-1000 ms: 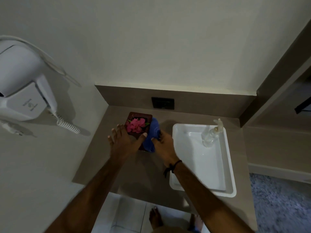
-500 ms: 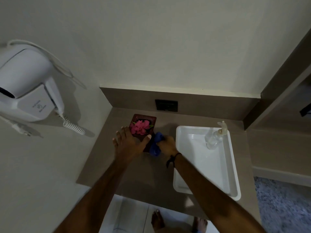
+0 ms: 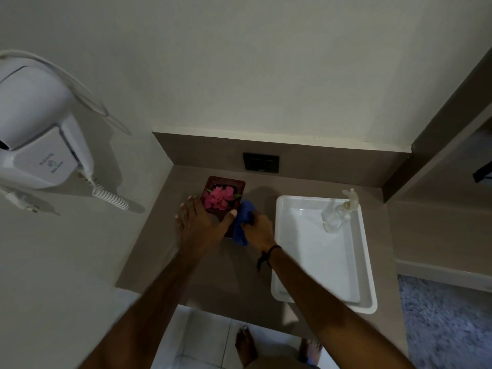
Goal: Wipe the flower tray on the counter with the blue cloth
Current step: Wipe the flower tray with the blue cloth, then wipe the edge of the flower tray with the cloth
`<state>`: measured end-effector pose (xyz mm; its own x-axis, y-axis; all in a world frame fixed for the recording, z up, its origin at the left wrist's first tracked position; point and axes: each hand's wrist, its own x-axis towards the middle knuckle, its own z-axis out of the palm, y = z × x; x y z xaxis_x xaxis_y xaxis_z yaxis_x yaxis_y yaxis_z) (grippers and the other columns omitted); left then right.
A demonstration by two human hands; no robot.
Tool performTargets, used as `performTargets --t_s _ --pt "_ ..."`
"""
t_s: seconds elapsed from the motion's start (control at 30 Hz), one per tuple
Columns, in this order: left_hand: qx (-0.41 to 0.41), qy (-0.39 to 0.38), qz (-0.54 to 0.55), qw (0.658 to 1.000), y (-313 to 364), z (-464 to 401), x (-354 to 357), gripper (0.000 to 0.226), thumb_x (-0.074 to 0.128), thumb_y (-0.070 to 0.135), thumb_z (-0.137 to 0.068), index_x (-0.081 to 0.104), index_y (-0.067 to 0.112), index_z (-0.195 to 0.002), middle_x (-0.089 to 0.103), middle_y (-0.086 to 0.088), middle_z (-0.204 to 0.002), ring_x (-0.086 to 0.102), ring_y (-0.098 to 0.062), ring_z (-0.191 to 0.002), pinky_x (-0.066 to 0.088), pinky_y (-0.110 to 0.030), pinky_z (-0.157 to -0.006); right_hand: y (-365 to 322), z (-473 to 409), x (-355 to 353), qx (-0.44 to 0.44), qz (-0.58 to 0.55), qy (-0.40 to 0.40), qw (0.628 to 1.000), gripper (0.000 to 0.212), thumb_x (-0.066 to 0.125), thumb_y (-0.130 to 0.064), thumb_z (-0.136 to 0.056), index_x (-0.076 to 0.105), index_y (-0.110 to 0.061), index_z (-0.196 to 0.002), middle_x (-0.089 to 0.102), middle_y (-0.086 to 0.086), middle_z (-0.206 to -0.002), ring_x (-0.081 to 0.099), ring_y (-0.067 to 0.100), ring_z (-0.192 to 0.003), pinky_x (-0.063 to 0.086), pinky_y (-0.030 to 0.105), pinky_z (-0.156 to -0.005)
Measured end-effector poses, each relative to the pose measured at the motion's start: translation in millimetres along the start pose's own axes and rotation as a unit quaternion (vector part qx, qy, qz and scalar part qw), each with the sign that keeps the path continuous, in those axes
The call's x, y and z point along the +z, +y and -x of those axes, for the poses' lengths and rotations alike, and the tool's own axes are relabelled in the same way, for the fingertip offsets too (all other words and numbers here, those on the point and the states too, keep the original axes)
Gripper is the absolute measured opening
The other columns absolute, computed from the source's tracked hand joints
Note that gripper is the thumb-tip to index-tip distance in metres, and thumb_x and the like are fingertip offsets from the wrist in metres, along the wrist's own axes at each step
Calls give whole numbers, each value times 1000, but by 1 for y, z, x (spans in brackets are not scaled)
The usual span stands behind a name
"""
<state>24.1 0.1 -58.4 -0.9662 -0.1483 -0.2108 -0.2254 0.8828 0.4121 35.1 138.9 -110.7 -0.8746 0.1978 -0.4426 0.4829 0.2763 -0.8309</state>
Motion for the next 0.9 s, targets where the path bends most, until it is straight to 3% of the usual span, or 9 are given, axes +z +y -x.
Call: performTargets --t_s 0.17,0.37,0.5,0.57,0.67,0.73,0.83,0.9 --pt "1 -10 -8 1000 1 3 -3 118 52 80 -77 5 10 -160 6 -14 -170 1 -32 -158 -1 -52 -125 2 -2 10 37 89 5 995 23 51 -3 -92 66 1 -108 70 19 -109 67 35 -102 52 36 -77" --pt "7 -10 -12 1000 0 4 -6 119 50 82 -76 7 10 -160 8 -16 -170 0 -34 -157 0 -52 -125 -12 -11 -6 88 8 -7 996 33 53 -13 -94 63 5 -120 67 25 -117 65 39 -108 53 39 -85" --pt "3 0 3 1000 1 2 -3 119 53 81 -76 9 9 -160 11 -16 -169 2 -33 -157 -1 -52 -125 -25 -4 -26 68 -82 -29 994 12 55 -12 -88 66 -11 -92 67 14 -105 62 27 -96 53 45 -100" --pt "2 -12 -6 1000 1 0 -5 120 53 81 -76 7 8 -160 9 -17 -169 0 -34 -157 -3 -52 -125 -34 3 -41 69 -144 -48 986 12 58 -6 -85 65 -16 -85 67 12 -103 62 25 -95 52 51 -102" --pt "-7 -27 -47 998 7 0 -13 121 51 80 -79 4 3 -159 5 -21 -169 -3 -37 -157 -3 -54 -125 -37 12 -67 85 -175 -55 979 30 54 -5 -94 59 1 -123 58 26 -131 58 36 -119 44 51 -110" --pt "24 18 -46 999 17 7 -17 114 51 74 -84 5 2 -159 5 -22 -169 -3 -38 -156 -2 -53 -125 -32 25 -88 106 -237 -45 965 44 54 -4 -94 50 6 -136 52 31 -141 55 39 -123 43 52 -111" --pt "153 114 82 978 42 28 -13 92 61 54 -89 21 8 -157 28 -20 -163 24 -38 -152 18 -48 -122 -17 49 -119 100 -331 -37 938 40 51 -1 -94 52 7 -134 52 32 -140 57 40 -122 52 43 -97" --pt "198 32 203 959 60 47 -1 82 66 45 -90 25 16 -156 42 -11 -154 44 -29 -140 38 -44 -115 -6 64 -139 105 -384 -44 916 36 55 -2 -92 59 -2 -128 59 25 -136 58 37 -125 56 33 -85"
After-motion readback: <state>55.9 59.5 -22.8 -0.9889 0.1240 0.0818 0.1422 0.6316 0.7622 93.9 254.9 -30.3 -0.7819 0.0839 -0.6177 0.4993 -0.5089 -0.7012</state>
